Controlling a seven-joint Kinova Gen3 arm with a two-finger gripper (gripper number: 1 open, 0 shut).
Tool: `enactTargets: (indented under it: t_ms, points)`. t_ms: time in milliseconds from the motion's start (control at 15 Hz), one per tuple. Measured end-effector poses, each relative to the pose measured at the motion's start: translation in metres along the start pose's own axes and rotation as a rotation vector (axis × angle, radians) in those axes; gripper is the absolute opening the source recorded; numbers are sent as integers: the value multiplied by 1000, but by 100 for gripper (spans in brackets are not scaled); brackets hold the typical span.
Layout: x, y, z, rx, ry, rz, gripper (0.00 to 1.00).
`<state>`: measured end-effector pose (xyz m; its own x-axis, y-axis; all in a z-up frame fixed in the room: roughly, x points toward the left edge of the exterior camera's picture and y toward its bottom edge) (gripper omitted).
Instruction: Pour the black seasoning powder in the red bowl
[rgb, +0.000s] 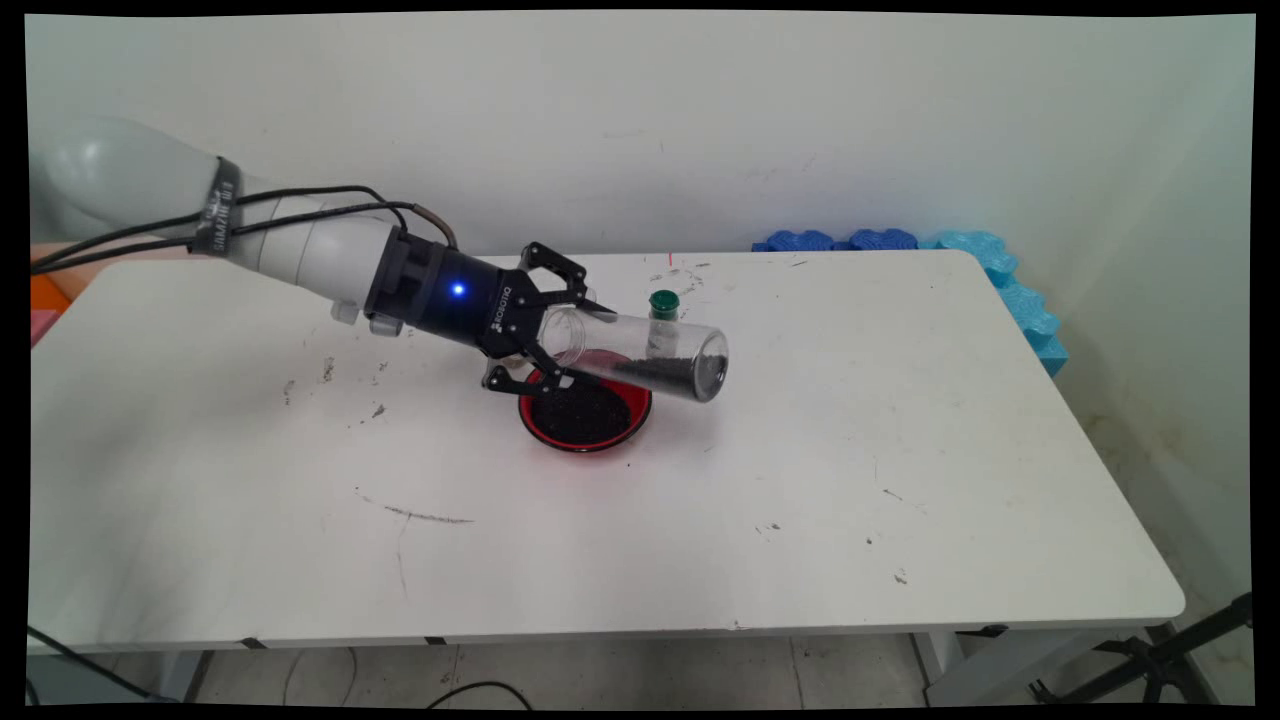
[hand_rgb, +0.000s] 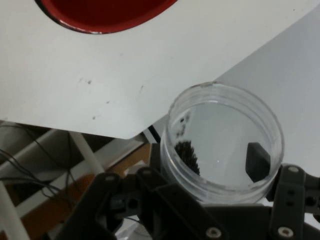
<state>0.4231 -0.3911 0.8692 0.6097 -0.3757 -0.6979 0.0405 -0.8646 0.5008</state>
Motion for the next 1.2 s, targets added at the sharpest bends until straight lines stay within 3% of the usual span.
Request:
enactTargets:
  t_ms: [1200]
  points:
    - [2,-5,13,-95,-32,-256,0]
